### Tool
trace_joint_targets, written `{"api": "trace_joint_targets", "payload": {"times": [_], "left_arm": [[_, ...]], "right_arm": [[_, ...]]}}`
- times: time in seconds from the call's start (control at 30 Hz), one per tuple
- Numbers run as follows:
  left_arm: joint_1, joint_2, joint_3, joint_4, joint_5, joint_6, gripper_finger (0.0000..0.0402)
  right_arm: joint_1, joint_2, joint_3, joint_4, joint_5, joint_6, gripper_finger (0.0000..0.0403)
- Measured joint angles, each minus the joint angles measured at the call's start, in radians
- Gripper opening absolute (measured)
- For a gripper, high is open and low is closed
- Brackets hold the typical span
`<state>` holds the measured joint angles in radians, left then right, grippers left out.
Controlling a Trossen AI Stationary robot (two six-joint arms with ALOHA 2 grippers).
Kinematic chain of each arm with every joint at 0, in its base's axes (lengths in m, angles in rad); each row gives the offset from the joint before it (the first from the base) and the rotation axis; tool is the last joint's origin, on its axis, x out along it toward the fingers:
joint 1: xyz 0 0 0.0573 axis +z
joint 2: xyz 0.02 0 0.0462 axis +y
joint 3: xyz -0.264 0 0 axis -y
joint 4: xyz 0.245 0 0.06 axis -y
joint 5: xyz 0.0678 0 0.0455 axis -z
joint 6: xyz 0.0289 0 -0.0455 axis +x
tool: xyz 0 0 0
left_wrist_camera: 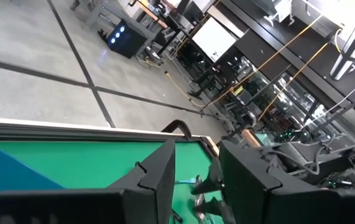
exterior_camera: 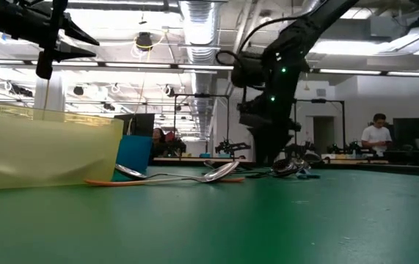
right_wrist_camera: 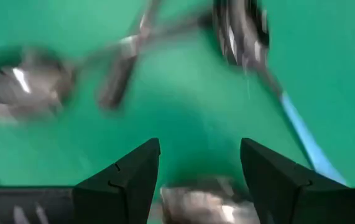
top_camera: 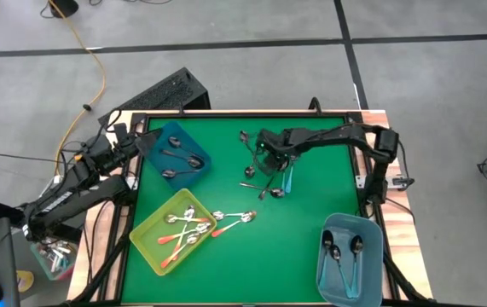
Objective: Sort silverware by color (type)
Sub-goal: Put the black spoon into the dark blue bin
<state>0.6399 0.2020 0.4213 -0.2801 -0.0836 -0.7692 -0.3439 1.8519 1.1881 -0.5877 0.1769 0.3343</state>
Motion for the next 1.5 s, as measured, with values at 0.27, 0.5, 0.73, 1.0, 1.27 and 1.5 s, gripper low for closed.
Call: {"api": "trace_joint_targets", "payload": {"times": [0.27,0.5,0.73,1.0,1.27,1.5], "left_arm": [[0.0,0.0,0.0,0.0,0.0,0.001,0.011],[0.0,0.0,0.0,0.0,0.016,0.001,0.011],[0.0,0.0,0.0,0.0,0.051,0.001,0.011],[0.0,0.0,0.0,0.0,0.051,0.001,0.011],[0.0,0.0,0.0,0.0,0.051,0.001,0.011],[0.0,0.0,0.0,0.0,0.05,0.002,0.011]], "right_arm": [[-0.011,-0.026,0.002,-0.099,-0.049,-0.052,0.0239],[-0.056,-0.015,0.002,-0.107,-0.147,-0.071,0.0239],[-0.06,-0.016,0.002,-0.147,-0.205,-0.124,0.0239],[-0.05,-0.016,0.002,-0.23,-0.216,-0.197,0.0216],[-0.029,-0.016,0.002,-0.266,-0.236,-0.262,0.0152],[-0.021,-0.016,0.002,-0.265,-0.237,-0.291,0.0066]]}}
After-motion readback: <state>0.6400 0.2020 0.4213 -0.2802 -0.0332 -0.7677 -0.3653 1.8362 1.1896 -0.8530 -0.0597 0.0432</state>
